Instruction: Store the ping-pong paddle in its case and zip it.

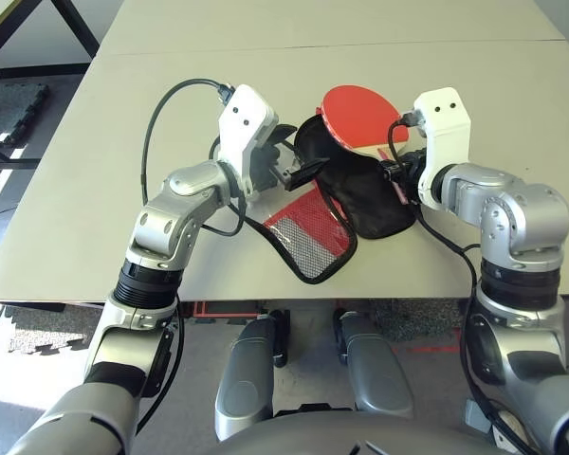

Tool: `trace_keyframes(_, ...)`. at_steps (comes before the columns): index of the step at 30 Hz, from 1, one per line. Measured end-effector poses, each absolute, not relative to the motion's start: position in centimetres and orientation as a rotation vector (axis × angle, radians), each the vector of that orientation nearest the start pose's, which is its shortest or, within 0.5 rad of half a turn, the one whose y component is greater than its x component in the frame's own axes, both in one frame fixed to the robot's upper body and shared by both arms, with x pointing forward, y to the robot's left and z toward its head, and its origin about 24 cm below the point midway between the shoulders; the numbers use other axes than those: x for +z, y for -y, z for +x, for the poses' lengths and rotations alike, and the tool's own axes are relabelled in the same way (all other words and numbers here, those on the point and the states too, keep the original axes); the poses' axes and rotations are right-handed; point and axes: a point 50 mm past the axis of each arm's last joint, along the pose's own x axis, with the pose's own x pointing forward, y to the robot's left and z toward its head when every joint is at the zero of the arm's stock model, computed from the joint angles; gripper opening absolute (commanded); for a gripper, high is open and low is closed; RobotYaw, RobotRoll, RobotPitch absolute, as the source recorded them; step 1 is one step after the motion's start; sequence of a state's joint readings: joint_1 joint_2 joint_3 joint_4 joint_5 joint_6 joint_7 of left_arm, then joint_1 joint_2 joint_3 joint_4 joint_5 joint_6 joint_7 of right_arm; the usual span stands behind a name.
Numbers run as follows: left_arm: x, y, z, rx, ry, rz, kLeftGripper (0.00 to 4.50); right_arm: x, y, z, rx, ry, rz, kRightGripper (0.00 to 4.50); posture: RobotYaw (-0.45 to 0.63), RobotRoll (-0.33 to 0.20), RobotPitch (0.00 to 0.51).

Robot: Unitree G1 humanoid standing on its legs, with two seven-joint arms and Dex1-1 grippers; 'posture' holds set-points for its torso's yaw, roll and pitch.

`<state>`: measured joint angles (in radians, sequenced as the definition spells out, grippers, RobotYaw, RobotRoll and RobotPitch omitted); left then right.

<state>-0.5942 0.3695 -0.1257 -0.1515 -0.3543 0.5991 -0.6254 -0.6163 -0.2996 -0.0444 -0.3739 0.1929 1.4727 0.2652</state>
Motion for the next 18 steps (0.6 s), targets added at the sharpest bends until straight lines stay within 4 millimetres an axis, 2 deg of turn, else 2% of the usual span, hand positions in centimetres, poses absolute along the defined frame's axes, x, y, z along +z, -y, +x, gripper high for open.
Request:
trace_keyframes(9, 18.0, -10.7, 30.9, -0.905, 0.021, 0.153, 4.50, 15.5, 13.9, 28.5, 0.405, -0.568, -0.181, 1.16, 0.04, 0.000, 0.231)
trace_keyframes(18, 18.0, -10.8, 30.9, -0.903, 0.022, 0.154, 4.50, 15.2, 13.3, 28.5, 0.403, -0.574, -0.176, 1.15, 0.04, 0.000, 0.228)
